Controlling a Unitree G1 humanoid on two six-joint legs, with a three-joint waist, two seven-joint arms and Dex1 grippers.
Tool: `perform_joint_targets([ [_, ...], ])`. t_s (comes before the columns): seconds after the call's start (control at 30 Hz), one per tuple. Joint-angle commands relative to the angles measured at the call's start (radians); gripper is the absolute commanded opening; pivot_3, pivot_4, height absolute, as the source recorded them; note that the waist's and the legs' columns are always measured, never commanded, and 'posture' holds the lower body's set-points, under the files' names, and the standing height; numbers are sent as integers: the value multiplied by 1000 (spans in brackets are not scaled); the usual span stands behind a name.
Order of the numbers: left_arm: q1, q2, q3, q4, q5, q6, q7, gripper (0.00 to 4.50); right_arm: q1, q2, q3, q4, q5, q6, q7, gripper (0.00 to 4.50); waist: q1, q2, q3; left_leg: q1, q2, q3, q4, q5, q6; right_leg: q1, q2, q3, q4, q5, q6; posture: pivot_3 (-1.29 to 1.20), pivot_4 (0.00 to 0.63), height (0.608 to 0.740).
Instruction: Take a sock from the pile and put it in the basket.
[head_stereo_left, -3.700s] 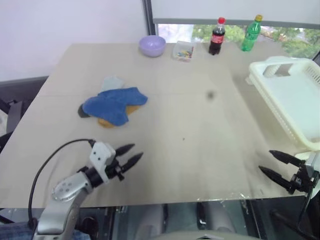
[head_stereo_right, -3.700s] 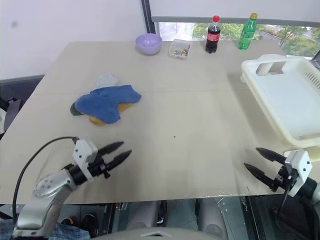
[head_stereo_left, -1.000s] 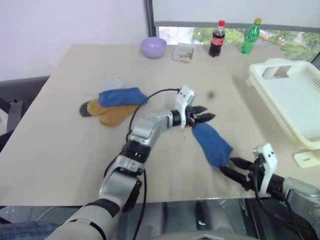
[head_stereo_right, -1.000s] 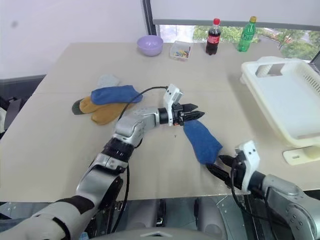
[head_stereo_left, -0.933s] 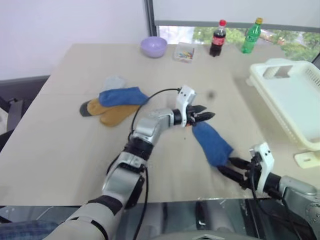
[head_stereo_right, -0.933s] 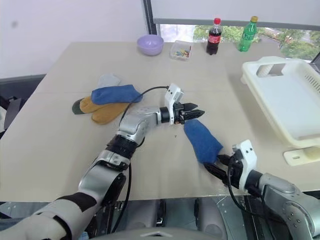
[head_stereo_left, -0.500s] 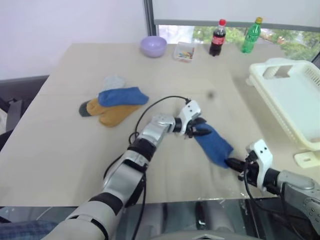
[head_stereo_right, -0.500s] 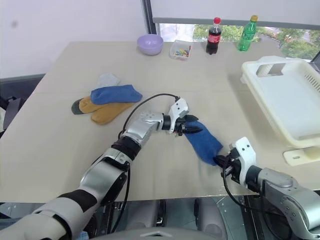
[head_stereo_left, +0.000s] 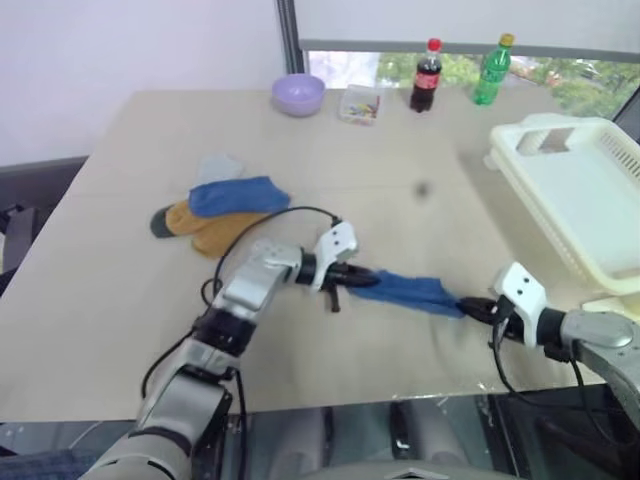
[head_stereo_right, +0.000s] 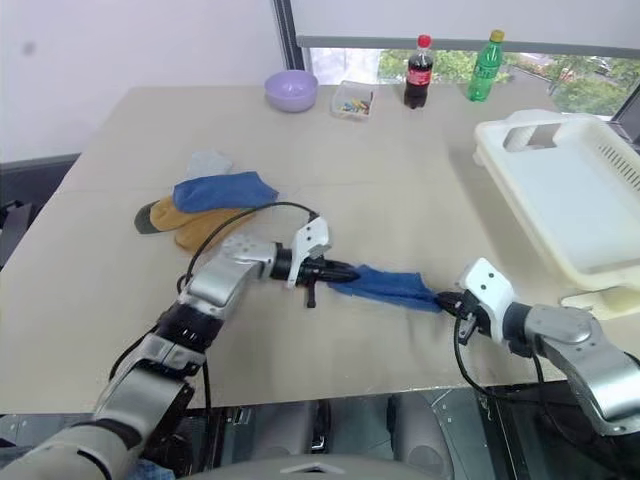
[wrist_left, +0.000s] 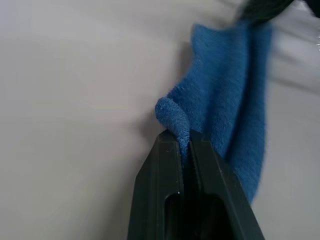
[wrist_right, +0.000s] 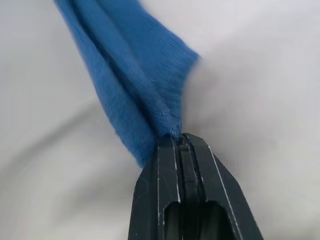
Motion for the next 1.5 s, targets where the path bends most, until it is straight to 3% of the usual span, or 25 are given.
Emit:
perform_joint_targets([
  [0.03,42,25,49,-154,-62,139,46,59,-49,5,-15,41,-28,-44,24,0,5,0,0,0,0,0,0,0,0,0,0,0,0,0,0,0,150,740],
  [0.3,164,-192,217,-337,-96,331,460,59,-51,7,-3,40,-43,-76,81,0,16,-1,1,-1,-1,-1,0,0,0,0,0,0,0,0,0,0,150,740],
  [0.43,257,-199,193,-458,-122,423,525,0,-33,13,-1,34,-60,-87,85,826,10,-1,1,1,-1,0,0,0,0,0,1,1,0,0,0,0,150,740],
  [0.6,287,-151,187,-508,-179,498,526,0,-37,23,0,54,-81,-106,81,3167,15,-1,1,2,0,-1,0,0,0,0,1,0,1,0,0,0,150,740],
  [0.67,284,-134,196,-504,-193,502,528,0,-38,27,-1,59,-88,-111,82,4326,14,-1,1,2,-1,-1,0,0,0,1,1,1,2,0,0,0,150,740],
  [0.87,272,-140,233,-486,-258,515,533,0,-37,42,-3,62,-101,-116,76,4424,14,-1,1,2,-1,-1,0,0,0,1,1,1,1,0,0,0,150,740],
  [0.97,276,-146,243,-493,-283,521,546,962,-31,45,-4,61,-106,-118,74,4500,14,-1,1,2,-1,-1,0,0,0,1,1,1,1,0,0,0,150,740],
  [1.07,282,-144,249,-488,-308,541,555,2447,-28,48,-8,67,-113,-121,68,4500,14,-1,1,2,-1,-1,0,0,0,1,1,1,1,0,0,0,150,740],
  [1.13,292,-137,262,-492,-336,553,546,3190,-29,49,-10,73,-118,-124,66,4500,14,-1,1,2,-1,-1,0,0,0,1,1,1,1,0,0,0,150,740],
  [1.5,337,-72,288,-499,-435,563,519,3190,-44,40,-37,123,-136,-173,63,4500,14,-1,0,2,-1,0,1,0,0,1,1,2,1,0,0,0,150,740],
])
